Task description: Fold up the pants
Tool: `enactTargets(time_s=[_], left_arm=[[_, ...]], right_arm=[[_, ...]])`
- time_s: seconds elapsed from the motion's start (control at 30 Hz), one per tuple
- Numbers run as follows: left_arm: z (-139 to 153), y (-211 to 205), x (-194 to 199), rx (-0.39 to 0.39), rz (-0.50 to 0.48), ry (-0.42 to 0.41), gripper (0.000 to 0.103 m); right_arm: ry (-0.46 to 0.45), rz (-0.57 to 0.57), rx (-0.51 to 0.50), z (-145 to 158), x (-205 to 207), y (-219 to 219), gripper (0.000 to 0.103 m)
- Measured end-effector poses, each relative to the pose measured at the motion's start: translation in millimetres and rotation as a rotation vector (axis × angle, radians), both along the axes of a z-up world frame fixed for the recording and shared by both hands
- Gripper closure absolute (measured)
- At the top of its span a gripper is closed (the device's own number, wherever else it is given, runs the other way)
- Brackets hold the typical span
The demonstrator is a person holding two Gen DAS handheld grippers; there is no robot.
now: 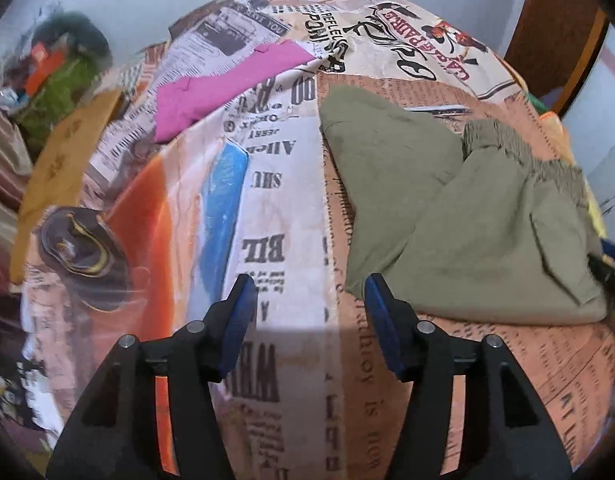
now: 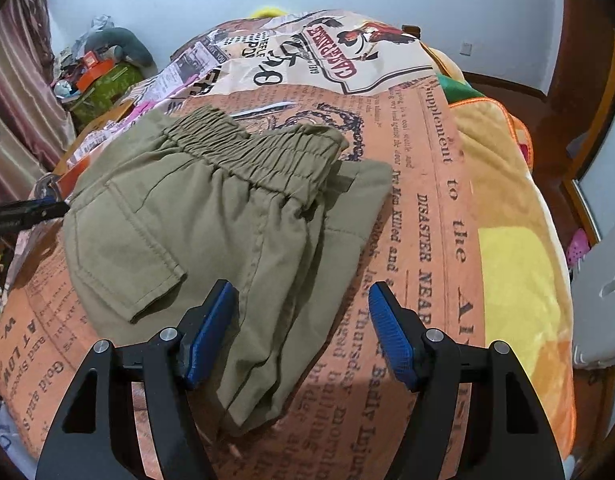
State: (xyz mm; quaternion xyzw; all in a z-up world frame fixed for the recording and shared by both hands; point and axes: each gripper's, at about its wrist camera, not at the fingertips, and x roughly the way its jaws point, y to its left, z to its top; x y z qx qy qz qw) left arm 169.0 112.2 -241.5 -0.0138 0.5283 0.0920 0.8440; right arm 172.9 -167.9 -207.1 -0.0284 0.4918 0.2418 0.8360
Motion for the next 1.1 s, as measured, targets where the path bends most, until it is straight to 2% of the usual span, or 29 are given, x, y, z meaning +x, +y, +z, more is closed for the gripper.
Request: enactTargets(time_s=[0.07,0.17,0.33,0.5,0.63,0.73,0.77,0.83,0.93,1.03,1.1], left_arm=[[-1.9,3.1,-2.1,0.043,0.025,0.015,0.045],[-0.5,14.5,-9.8,-0.007,0.057,0.019,0.046],[15.7,9.1,-13.3,0.003,0.017,-0.02,0.046],[26.7,2.1,16.0,-0.047,-0.042,-0.053,0.046],[21.3,-6.2,54.0,-0.077,-0.079,-0.031,0.046],[12.5,-21.0,81.1,-0.004,-0.136,-0.004,0.046],[6.5,-25.4,90.4,0.05,-0.145,0.006,0.046],[-7.5,-23.2,100.7,0.093,-0.138,0.038,0.046],[-24.1,-5.4,105.9,0.07,-0.102,0.071,0.045],[-27.3,19.9,100.3,-0.035,-0.055,0.055,0.038],[-25.8,28.8,97.4,-0.035,-0.036,0.059,0.038]], right_arm=[[0.0,-0.005,-0.001,-1.4,3.1,-1.0,0.037],[-0.003,-0.011,-0.012,-3.0,10.1,-2.5,0.037],[-0.01,-0.03,-0.043,-2.7,26.1,-6.4,0.038],[-0.013,-0.058,0.006,11.3,32.8,-11.3,0.039],[-0.054,-0.044,0.032,26.8,34.2,-6.6,0.039],[-0.068,-0.027,0.034,28.9,39.4,1.9,0.039],[-0.07,-0.028,0.032,27.1,43.5,4.4,0.039],[-0.056,-0.026,0.026,20.5,50.2,7.9,0.039],[-0.012,-0.032,0.012,2.8,57.5,9.4,0.04],[0.005,-0.042,0.009,-5.5,59.2,3.3,0.04],[0.01,-0.059,0.015,-3.9,60.4,-3.2,0.04]])
